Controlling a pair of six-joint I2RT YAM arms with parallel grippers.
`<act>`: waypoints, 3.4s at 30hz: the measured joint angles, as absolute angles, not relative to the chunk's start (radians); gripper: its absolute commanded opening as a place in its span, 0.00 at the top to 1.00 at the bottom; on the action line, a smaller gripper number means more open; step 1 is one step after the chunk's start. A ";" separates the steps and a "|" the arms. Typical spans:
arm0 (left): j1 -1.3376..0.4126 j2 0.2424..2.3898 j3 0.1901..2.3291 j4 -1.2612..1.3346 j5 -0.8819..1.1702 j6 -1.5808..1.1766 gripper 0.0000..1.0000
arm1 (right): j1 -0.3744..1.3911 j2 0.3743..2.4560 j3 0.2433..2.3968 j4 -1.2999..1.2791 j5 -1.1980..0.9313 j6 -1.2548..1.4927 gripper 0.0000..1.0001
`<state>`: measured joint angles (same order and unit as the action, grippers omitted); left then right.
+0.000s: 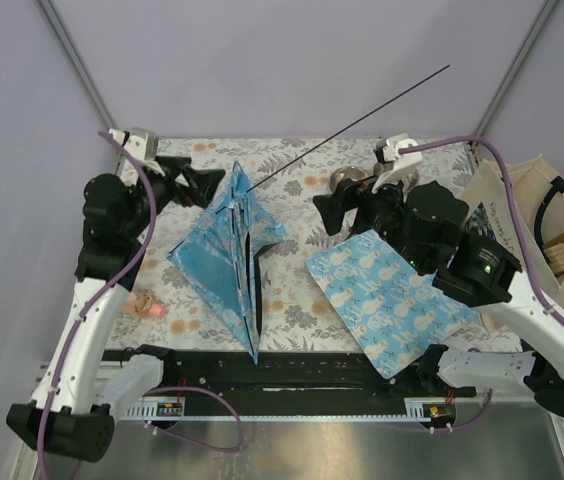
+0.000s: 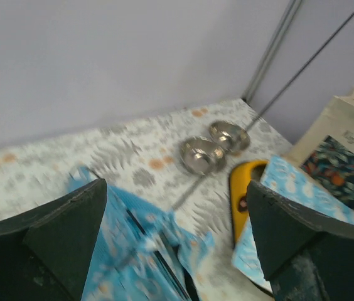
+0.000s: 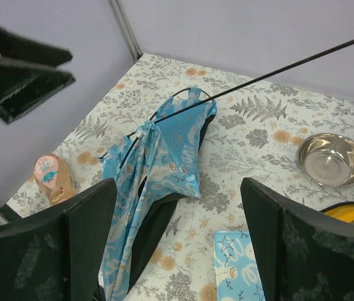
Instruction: Set up the pet tent
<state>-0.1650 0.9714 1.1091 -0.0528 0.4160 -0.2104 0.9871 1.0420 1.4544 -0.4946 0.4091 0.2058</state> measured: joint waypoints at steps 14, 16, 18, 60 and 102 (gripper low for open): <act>-0.212 0.805 0.754 -0.239 0.352 -0.619 0.33 | 0.987 1.176 1.558 -0.572 0.427 0.183 0.11; -0.221 0.828 0.754 -0.239 0.353 -0.630 0.33 | 0.987 1.179 1.558 -0.574 0.428 0.183 0.11; -0.238 0.847 0.748 -0.239 0.353 -0.633 0.33 | 0.987 1.179 1.558 -0.574 0.428 0.183 0.11; -0.268 1.467 1.562 -0.744 0.525 0.488 1.00 | 0.985 0.813 1.743 -0.599 0.246 0.180 0.10; -0.134 1.230 1.063 -0.091 0.568 0.641 0.11 | 0.962 1.356 1.332 -0.937 -0.327 0.398 0.12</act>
<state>-0.1341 1.2297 1.0634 -0.0906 0.5678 0.6407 0.9619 1.3563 1.3319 -0.9375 -0.3275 0.3977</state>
